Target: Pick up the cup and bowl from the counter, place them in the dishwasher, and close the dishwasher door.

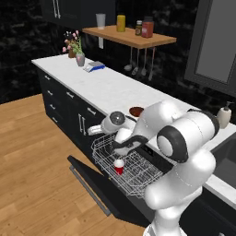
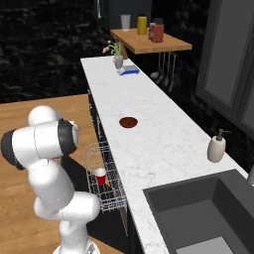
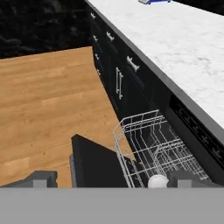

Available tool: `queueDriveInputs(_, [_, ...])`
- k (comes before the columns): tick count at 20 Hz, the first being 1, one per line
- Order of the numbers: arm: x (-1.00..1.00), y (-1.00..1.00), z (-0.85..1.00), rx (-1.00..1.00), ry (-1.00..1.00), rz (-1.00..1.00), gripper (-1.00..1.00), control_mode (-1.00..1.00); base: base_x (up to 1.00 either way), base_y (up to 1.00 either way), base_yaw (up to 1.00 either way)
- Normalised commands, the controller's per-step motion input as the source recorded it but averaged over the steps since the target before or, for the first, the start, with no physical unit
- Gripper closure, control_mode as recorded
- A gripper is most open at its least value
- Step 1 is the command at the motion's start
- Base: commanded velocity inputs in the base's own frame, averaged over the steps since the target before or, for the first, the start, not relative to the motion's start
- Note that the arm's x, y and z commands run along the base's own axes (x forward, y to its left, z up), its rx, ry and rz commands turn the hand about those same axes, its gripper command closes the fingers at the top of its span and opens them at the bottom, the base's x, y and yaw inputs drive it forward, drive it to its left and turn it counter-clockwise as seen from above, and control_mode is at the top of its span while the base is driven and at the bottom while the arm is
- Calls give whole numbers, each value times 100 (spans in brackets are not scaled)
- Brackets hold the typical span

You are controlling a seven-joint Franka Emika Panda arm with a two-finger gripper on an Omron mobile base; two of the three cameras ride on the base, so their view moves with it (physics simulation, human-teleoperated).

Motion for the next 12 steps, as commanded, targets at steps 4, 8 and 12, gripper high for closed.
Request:
queueDriveInputs(4, [-2, -21, 100, -2, 2, 9, -100, -100, 0, 0, 0])
queueDriveInputs(8, [0, -13, 100, -1, 15, 4, -100, -100, 0, 0, 0])
queueDriveInputs(12, [0, 0, 100, 0, 8, 0, -100, -100, 0, 0, 0])
